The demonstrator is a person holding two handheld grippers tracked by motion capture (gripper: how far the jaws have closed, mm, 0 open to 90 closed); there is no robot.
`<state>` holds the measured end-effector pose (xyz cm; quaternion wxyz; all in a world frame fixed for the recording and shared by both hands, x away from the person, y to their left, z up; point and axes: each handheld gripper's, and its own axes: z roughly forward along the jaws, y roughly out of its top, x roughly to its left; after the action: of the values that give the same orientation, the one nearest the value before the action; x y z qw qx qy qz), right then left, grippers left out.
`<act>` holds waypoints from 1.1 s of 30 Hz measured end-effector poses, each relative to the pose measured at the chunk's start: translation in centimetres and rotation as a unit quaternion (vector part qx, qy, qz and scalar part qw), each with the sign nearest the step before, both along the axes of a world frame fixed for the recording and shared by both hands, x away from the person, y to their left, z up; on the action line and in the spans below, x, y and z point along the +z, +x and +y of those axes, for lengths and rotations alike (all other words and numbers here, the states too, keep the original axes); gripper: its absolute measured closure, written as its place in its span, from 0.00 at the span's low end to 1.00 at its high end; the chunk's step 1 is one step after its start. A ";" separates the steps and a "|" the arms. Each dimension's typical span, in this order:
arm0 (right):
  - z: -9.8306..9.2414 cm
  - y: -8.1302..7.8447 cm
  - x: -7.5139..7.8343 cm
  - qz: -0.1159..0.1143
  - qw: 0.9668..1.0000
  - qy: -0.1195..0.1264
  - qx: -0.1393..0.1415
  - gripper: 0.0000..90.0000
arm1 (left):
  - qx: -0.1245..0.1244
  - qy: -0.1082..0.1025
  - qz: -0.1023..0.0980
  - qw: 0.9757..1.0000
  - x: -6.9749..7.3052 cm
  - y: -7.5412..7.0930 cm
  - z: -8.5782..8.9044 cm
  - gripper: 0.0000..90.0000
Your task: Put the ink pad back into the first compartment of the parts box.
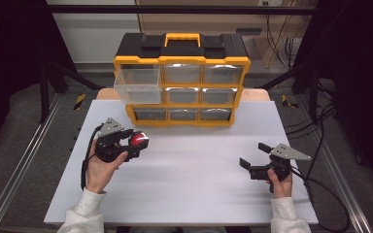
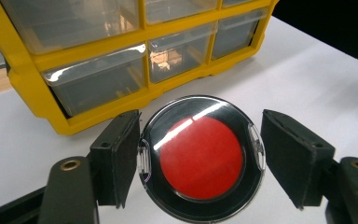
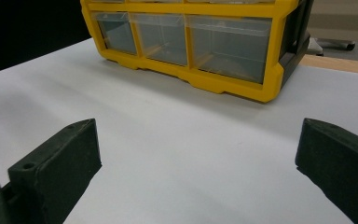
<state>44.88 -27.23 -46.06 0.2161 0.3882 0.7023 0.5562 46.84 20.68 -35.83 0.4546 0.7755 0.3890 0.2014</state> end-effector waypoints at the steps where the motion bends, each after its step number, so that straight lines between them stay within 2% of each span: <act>1: 0.0 0.0 0.0 0.000 1.000 0.000 0.000 0.00 | 0.001 -0.001 -0.001 1.000 0.1 0.0 0.1 0.33; 14: 0.0 0.0 0.0 0.000 1.000 -0.002 -0.001 0.00 | 0.004 -0.010 -0.019 1.000 1.7 -0.5 0.7 0.33; 24: 0.0 0.0 0.0 -0.002 1.000 -0.004 -0.002 0.00 | 0.001 -0.019 -0.039 0.999 3.5 -1.0 1.2 0.33; 33: 0.0 0.0 0.0 -0.002 1.000 -0.004 -0.002 0.00 | -0.005 -0.030 -0.050 0.998 4.7 -0.7 0.7 0.33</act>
<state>44.88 -27.25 -46.03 0.2203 0.3876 0.7033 0.5537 46.15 21.38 -31.09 0.4980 0.7524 0.3673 0.2259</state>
